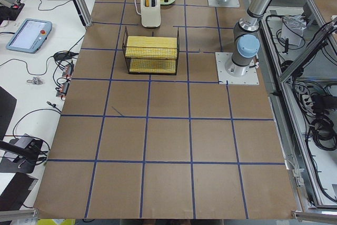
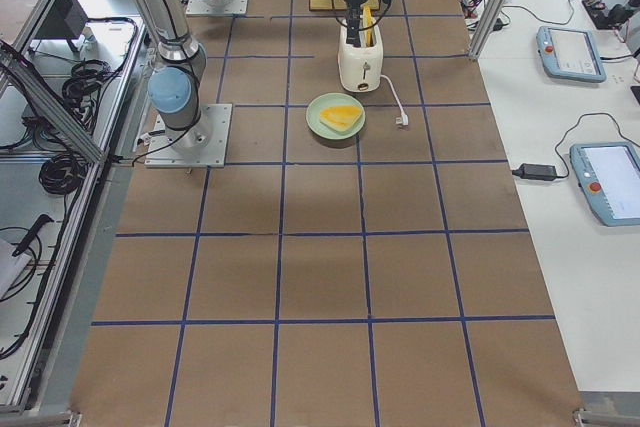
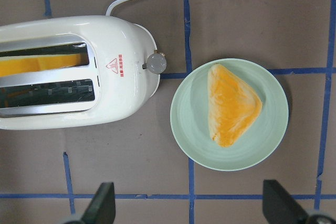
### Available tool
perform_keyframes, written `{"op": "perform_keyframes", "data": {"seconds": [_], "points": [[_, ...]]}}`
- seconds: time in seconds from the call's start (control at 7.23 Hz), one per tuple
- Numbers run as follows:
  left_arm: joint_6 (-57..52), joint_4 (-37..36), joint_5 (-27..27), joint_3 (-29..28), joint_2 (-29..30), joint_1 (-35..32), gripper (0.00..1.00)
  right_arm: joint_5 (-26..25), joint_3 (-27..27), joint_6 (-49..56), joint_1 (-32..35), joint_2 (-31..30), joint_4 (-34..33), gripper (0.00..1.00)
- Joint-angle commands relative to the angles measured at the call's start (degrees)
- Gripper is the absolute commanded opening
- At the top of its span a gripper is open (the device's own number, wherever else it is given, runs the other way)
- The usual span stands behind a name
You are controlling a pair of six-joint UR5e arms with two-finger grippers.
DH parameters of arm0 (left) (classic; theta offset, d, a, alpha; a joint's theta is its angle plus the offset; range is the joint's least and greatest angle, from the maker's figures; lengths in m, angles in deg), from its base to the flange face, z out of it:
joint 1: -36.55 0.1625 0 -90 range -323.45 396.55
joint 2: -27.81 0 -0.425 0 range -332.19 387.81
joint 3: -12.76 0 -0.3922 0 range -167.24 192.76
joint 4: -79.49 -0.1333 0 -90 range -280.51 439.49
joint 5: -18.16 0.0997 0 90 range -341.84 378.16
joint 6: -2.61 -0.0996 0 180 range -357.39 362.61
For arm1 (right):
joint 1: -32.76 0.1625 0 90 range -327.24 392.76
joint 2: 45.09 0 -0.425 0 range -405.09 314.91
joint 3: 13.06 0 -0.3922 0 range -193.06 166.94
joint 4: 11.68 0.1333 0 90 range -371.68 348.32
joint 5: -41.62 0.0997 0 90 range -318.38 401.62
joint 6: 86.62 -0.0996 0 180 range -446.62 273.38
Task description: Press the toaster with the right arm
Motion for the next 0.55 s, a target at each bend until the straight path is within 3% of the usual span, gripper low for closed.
{"op": "perform_keyframes", "data": {"seconds": [0.0,0.41], "points": [[0.00,0.00,0.00,-0.05,0.00,-0.06,1.00,0.13,0.05,-0.19,0.00,0.03,0.05,1.00],[0.00,0.00,0.00,0.03,0.00,0.03,1.00,0.13,0.22,0.08,0.09,-0.06,-0.04,1.00]]}}
